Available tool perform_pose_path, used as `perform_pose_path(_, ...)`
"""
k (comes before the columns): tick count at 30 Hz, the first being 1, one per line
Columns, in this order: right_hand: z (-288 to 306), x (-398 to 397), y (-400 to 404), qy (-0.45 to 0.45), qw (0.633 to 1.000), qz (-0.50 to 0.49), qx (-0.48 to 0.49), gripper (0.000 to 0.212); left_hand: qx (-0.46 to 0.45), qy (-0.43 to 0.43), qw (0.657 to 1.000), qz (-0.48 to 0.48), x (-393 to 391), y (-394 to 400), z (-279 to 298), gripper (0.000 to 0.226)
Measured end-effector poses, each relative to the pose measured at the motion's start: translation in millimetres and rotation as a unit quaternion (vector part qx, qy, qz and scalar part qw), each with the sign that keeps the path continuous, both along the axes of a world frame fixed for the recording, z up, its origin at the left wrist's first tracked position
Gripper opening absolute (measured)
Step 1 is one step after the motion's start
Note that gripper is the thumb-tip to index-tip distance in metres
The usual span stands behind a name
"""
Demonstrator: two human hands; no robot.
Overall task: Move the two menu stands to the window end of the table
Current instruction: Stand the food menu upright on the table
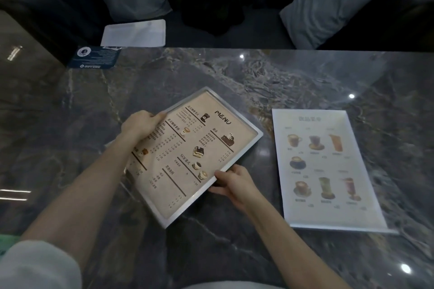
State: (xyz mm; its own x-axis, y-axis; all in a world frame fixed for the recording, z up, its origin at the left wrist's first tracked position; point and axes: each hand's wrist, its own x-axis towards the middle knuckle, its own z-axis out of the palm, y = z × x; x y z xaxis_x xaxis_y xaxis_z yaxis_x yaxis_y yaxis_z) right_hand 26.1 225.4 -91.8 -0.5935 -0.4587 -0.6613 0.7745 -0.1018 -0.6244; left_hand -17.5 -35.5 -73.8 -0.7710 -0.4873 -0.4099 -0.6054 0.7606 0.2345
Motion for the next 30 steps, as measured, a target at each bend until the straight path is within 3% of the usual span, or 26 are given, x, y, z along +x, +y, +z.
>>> perform_pose_path(11, 46, -11, 6, 0.158, 0.987, 0.010, 0.015, 0.030, 0.030, 0.209, 0.975, 0.073, 16, 0, 34, 0.062)
perform_pose_path(14, 53, -14, 9, 0.188, 0.982, -0.003, 0.006, 0.030, 0.071, 0.255, 0.959, 0.100, 19, 4, 33, 0.058)
perform_pose_path(18, 60, -19, 15, 0.265, 0.963, 0.021, 0.042, 0.029, 0.180, 0.344, 0.911, 0.137, 25, 13, 27, 0.051)
perform_pose_path(23, 64, -26, 20, 0.339, 0.936, 0.045, 0.090, 0.031, 0.292, 0.368, 0.863, 0.184, 30, 28, 25, 0.043)
perform_pose_path(30, 58, -33, 28, 0.417, 0.890, 0.071, 0.169, 0.030, 0.338, 0.386, 0.833, 0.205, 36, 51, 22, 0.034)
